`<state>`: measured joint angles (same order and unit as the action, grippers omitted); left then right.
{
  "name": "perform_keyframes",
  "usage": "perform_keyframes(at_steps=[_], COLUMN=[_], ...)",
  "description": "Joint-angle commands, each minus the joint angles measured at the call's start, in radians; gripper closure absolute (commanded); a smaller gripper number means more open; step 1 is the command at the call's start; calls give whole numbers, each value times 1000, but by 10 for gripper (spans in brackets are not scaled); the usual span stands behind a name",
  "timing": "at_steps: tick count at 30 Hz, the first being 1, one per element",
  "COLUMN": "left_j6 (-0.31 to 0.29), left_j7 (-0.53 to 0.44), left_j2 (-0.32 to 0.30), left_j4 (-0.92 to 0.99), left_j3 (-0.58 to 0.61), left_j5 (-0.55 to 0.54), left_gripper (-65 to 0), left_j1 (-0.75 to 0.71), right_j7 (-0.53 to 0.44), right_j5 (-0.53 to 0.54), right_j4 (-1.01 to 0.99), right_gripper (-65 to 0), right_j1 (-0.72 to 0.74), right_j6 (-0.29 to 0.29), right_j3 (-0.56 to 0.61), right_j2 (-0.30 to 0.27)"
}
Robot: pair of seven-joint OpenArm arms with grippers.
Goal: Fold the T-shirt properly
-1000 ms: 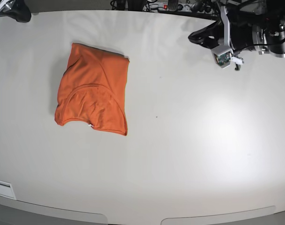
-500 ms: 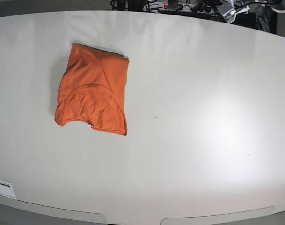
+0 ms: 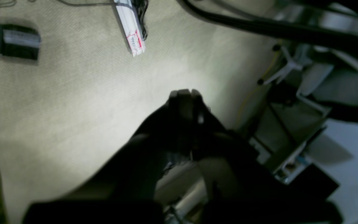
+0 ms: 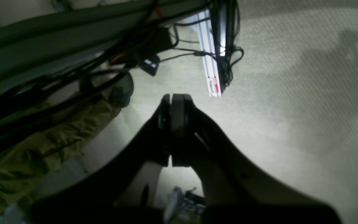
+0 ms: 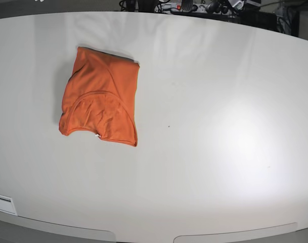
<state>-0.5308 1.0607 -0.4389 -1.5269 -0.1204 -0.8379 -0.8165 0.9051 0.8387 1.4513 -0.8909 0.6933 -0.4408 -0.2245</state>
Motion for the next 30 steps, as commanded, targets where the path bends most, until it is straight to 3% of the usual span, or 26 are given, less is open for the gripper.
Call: perform_keyframes(at_steps=[1,7,12,14,16,18,22,25,27,30], left_j6=[-2,-83,-84,-84,-73,2,287,457,503,506], left_j7=[-28,-279,-484,-568,-667,-784,-1037,-1132,-1184,-1236], left_j2=[-9,52,137,171,203,229,264,282,293,310], left_j4=[56,448,689,752,799,837,900,959,1009,1062], left_j3=[28,172,216,226,234,246,311,389,433,467], left_j5=[0,190,314,374,455,534,606,603,601,563], left_gripper=[0,0,0,0,0,0,0,0,0,0], left_j1=[23,237,374,420,461,491,522,533,536,538], right_j7=[-29,-285,-514,-616,-710,-756,-782,-803,-824,-834], right_j5=[-29,-263,-464,-553,-610,-630,-703,-718,-717,-722], right_j4=[-31,-313,-541,-621,-689,-738,-806,-845,-870,-900], right_gripper=[0,0,0,0,0,0,0,0,0,0], right_j1=[12,190,331,382,431,472,542,575,591,607], right_j6=[5,5,1,-47,-138,-238,-397,-501,-540,-545], right_j3=[21,197,370,447,519,579,657,679,679,678], right_j2=[-11,-12,-11,-11,-5,10,52,82,101,128])
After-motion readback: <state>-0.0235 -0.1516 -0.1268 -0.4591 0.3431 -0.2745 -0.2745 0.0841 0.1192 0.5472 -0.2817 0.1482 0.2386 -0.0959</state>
